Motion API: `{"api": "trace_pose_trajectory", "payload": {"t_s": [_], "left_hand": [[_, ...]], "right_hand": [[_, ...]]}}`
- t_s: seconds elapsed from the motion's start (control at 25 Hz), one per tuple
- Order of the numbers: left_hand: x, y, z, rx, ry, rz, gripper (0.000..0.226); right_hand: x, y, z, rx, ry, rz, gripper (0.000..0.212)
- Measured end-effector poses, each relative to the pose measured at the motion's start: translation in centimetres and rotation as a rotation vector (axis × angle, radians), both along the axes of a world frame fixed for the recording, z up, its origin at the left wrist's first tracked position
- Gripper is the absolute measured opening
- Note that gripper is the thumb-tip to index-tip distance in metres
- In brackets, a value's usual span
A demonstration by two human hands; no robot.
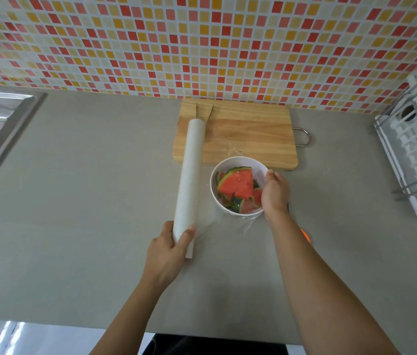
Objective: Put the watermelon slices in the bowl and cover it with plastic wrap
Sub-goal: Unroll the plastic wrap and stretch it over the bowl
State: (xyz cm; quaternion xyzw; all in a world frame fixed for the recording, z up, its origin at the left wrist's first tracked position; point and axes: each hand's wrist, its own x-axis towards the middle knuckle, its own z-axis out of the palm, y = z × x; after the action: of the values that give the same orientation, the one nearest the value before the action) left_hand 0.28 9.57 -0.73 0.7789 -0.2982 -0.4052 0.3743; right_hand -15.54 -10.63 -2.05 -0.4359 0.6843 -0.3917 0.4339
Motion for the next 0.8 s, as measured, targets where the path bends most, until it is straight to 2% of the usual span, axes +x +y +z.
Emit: {"api": "trace_pose_trajectory", "payload": {"t_s": [0.12,0.32,0.48,0.6,0.64,0.72,0.8], "left_hand": [[0.2,0.0,-0.2,0.004,-0.175,-0.038,0.053],[0.6,0.0,-1.0,-0.069,-0.15,-0.048,0.062],[0.7,0.1,-1.4,-0.117,-0.202,-0.088,0.064],[0.8,0.0,-1.3,-0.122,-0.211,-0.086,0.062],[0.8,0.0,-1.4,-0.122,-0.206,-0.086,0.059],[0.9,0.0,-1.4,-0.119,-0.192,-0.083,0.046],[1.0,0.0,-1.5,-0.125,-0.187,-0.08,0.039]], "right_hand": [[0.0,0.0,0.0,0.006,0.021,0.004,0.024],[0.0,0.0,0.0,0.016,-0.025,0.003,0.025],[-0.3,-0.2,0.4,0.123,-0.061,0.077,0.039],[-1.7,0.1,1.5,0.263,-0.091,0.202,0.057],[-2.6,0.5,2.0,0.244,-0.089,0.211,0.06],[-5.1,2.2,2.6,0.087,0.046,0.165,0.048],[-7.8,4.8,2.3,-0.05,0.388,0.102,0.026]]}}
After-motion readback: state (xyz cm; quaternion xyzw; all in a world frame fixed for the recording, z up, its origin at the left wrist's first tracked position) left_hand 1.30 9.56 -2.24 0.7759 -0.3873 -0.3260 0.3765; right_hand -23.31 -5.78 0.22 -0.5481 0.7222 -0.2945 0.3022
